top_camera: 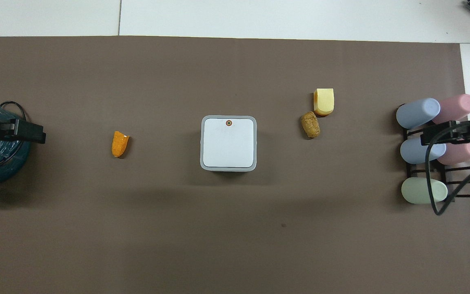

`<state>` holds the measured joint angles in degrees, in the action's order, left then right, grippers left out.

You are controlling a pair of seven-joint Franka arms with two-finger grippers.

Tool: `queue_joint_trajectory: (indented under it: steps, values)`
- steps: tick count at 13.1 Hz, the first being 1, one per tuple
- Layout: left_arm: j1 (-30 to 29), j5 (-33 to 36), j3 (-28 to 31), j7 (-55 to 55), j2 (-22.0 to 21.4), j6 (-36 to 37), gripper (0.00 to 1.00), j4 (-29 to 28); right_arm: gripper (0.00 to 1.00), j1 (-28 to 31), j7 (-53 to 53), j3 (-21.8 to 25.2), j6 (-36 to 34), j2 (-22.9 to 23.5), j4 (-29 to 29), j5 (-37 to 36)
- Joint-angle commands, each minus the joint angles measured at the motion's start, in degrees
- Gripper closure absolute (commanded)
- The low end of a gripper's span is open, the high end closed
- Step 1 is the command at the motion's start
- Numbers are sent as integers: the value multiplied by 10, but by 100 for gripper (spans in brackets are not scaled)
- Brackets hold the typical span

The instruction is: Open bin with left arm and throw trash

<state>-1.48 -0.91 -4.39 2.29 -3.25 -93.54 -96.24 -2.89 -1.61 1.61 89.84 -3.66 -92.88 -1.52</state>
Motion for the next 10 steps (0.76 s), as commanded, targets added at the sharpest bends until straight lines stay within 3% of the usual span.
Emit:
queue_joint_trajectory:
  steps: [1,10]
  values:
    - [-1,10,0,-3,-11,-4,0,-7,0,3,19,1,-5,-8,-10,7]
    - [2,10,0,-1,-13,-2,0,-11,0,3,19,1,2,-13,-21,7]
